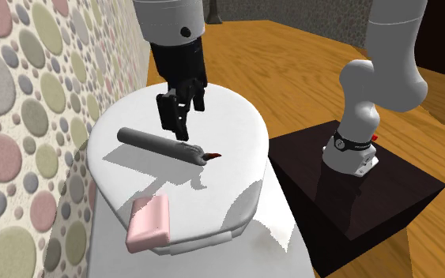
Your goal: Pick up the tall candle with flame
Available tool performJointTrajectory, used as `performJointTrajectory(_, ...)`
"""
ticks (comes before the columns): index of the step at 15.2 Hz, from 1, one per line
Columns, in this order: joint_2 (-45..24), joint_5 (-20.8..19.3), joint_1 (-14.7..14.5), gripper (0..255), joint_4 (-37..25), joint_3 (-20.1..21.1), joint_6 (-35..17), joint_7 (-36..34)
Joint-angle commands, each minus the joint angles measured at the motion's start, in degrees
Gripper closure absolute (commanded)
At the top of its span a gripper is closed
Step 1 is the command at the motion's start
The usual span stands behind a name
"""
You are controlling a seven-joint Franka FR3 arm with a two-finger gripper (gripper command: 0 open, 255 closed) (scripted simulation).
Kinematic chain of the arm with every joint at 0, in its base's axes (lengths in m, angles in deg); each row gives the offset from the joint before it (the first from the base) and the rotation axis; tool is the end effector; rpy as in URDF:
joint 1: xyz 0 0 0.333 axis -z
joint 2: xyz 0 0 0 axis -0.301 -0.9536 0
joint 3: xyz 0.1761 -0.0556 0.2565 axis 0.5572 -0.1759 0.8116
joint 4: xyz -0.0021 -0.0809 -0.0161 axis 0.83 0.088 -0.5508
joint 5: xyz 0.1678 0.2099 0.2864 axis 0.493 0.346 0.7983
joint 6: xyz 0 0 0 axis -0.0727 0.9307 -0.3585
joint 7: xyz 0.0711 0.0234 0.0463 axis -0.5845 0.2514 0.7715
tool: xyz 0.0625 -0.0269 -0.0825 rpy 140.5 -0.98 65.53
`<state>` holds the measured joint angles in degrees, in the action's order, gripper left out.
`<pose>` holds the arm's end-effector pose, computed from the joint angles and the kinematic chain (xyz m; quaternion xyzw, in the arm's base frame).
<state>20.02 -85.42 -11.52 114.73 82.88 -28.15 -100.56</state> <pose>0.6315 0.0405 0.5174 0.9395 -0.3360 -0.0284 0.0594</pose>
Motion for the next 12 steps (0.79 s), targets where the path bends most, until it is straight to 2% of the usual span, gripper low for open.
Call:
performJointTrajectory(1, -5.44, -0.79, -0.38, 0, -6.51, -0.73, 1.55, -2.86)
performJointTrajectory(3, -11.37, -1.40, -0.95, 0, -14.59, -1.61, 4.08, -5.24)
performJointTrajectory(4, -12.52, -1.49, -1.08, 0, -16.21, -1.82, 4.61, -5.63)
performJointTrajectory(12, -12.00, -1.47, -0.64, 0, -9.55, -1.88, -1.49, -6.19)
